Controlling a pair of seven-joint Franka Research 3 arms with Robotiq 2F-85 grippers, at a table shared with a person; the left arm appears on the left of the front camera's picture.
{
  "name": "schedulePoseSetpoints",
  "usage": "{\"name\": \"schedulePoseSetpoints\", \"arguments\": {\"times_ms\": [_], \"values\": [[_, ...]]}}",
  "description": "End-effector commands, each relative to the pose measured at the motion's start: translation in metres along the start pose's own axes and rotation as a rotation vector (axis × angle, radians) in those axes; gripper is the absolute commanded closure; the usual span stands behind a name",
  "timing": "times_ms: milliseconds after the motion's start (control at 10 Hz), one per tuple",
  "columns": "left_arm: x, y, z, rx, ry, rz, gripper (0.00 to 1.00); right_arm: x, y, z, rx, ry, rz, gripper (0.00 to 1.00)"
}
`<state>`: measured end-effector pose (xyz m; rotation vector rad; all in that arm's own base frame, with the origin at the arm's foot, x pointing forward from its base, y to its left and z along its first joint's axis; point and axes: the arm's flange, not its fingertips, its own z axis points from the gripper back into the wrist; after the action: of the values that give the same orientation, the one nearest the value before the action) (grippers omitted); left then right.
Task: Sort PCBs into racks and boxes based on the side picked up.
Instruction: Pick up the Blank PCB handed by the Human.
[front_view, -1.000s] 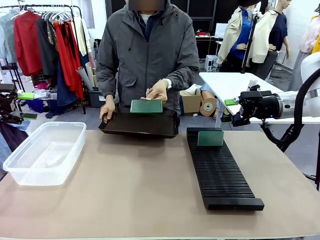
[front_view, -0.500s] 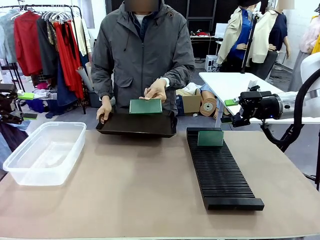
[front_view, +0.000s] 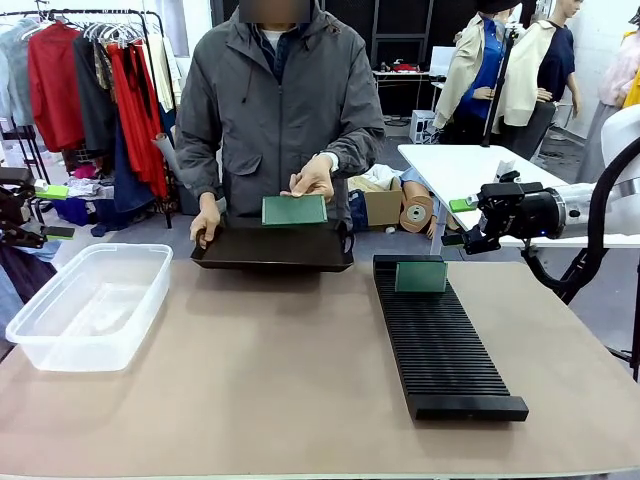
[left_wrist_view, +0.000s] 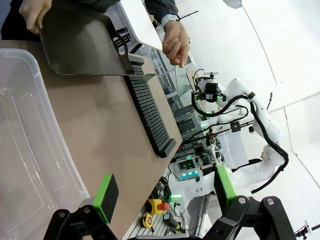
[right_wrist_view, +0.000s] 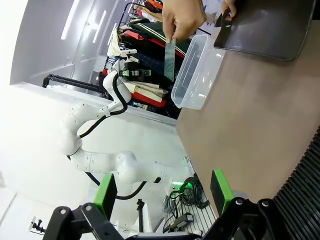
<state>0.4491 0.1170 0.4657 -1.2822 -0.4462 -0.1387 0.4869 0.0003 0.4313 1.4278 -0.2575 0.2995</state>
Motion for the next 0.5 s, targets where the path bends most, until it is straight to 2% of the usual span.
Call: {"name": "schedulePoseSetpoints", "arguments": {"times_ms": [0, 400], "values": [[0.0, -0.002, 0.001, 0.002, 0.0, 0.009, 0.0, 0.0, 0.0, 0.0, -0.009, -0.002, 0.024, 0.0], [0.0, -0.002, 0.001, 0.002, 0.0, 0.009, 0.0, 0.006, -0.002, -0.01, 0.011, -0.013, 0.011, 0.0]]}}
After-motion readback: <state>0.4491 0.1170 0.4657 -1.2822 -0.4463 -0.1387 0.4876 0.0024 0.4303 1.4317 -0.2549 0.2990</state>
